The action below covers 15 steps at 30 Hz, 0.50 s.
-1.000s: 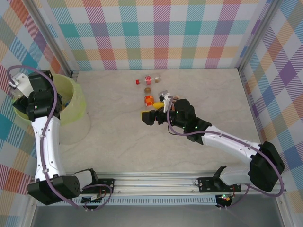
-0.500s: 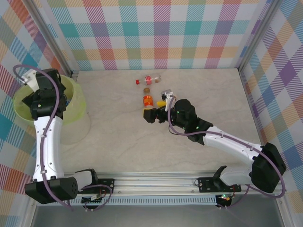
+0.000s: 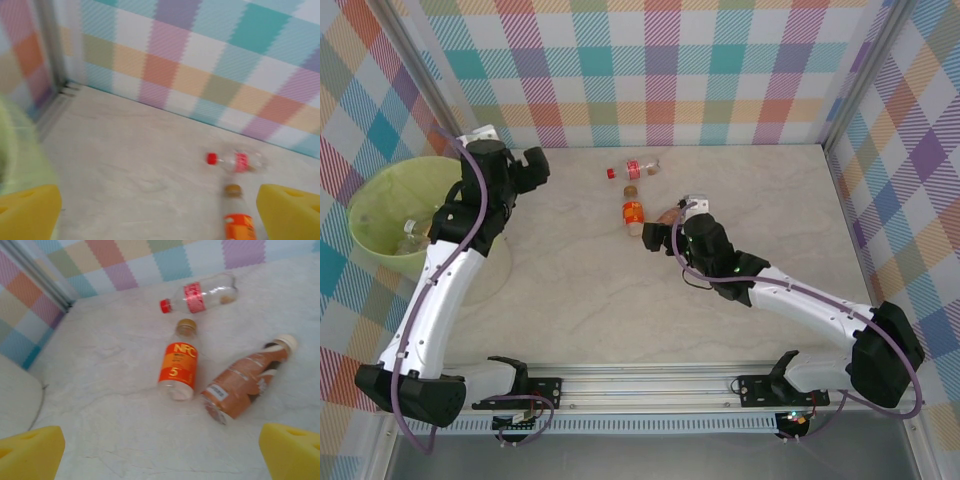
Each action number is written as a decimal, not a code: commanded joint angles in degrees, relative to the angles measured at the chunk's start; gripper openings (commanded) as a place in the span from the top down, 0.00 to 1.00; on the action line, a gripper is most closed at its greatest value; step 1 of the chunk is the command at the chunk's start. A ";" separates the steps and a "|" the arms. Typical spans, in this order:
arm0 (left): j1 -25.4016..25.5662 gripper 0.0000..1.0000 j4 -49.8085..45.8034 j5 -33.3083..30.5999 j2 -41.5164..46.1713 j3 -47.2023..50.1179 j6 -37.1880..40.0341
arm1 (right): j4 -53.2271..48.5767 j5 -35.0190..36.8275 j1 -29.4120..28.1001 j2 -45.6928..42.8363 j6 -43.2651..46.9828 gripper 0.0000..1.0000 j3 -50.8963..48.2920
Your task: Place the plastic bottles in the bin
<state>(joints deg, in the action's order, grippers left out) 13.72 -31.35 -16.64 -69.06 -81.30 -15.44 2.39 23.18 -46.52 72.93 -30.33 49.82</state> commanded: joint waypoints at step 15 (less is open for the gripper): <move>0.64 0.00 10.38 23.19 2.71 10.10 -3.07 | -16.90 -3.20 9.36 19.24 -12.52 0.00 11.48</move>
<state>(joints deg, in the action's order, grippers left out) 13.78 -23.03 4.93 -68.20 -71.68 -18.06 -13.43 22.02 -37.65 89.17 -40.12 58.41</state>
